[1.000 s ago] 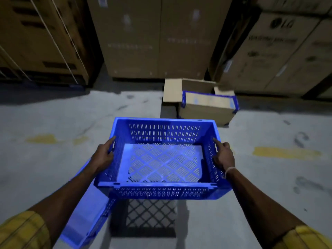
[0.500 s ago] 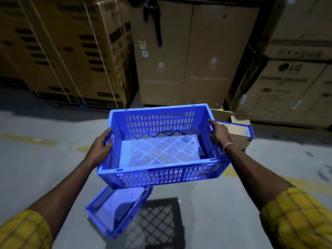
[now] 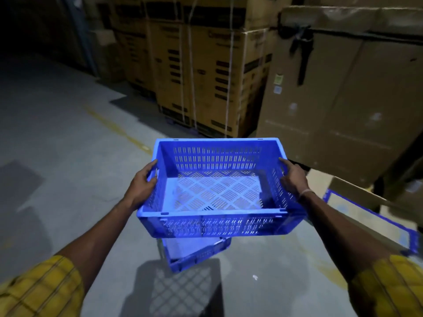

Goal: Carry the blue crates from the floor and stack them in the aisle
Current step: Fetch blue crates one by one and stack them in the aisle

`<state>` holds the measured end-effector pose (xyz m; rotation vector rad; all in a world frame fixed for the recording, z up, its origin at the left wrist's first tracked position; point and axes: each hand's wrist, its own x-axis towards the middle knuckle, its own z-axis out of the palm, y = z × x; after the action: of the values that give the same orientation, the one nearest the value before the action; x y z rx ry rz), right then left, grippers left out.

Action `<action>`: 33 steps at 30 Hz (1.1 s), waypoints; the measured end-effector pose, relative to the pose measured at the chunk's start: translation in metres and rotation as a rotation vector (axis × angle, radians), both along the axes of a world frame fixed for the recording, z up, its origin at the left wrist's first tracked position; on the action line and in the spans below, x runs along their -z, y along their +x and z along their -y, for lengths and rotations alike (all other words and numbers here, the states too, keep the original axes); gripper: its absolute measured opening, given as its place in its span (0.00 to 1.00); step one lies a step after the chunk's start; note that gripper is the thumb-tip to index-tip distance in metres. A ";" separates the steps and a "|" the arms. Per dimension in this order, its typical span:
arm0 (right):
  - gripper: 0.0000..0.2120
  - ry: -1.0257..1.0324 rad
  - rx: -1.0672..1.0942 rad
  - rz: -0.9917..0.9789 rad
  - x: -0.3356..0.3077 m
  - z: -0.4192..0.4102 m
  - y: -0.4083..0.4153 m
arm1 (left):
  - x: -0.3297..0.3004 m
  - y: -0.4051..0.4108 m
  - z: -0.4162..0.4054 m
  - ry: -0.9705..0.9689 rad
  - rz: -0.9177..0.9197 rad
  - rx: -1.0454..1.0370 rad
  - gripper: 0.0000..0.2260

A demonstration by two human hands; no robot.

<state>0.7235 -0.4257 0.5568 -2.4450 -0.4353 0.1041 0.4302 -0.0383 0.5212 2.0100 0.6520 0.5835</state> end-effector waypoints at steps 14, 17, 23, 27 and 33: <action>0.35 0.052 -0.480 -0.035 -0.011 -0.178 -0.114 | -0.004 -0.273 -0.003 -0.017 0.061 -0.479 0.26; 0.35 0.043 -0.604 -0.031 -0.013 -0.225 -0.161 | -0.002 -0.340 -0.003 -0.017 0.082 -0.564 0.25; 0.34 0.001 -0.795 0.015 -0.023 -0.318 -0.283 | -0.004 -0.475 -0.001 -0.006 0.089 -0.744 0.24; 0.33 -0.025 -0.932 0.020 -0.022 -0.379 -0.371 | -0.007 -0.568 0.004 -0.035 0.103 -0.873 0.24; 0.31 -0.025 -1.091 0.046 -0.016 -0.458 -0.518 | -0.013 -0.694 0.014 -0.071 0.082 -1.079 0.21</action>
<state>0.2050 0.0324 0.5725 -1.9549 -1.7284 0.4999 -0.2639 -0.0526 0.5338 1.4223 1.6801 1.2174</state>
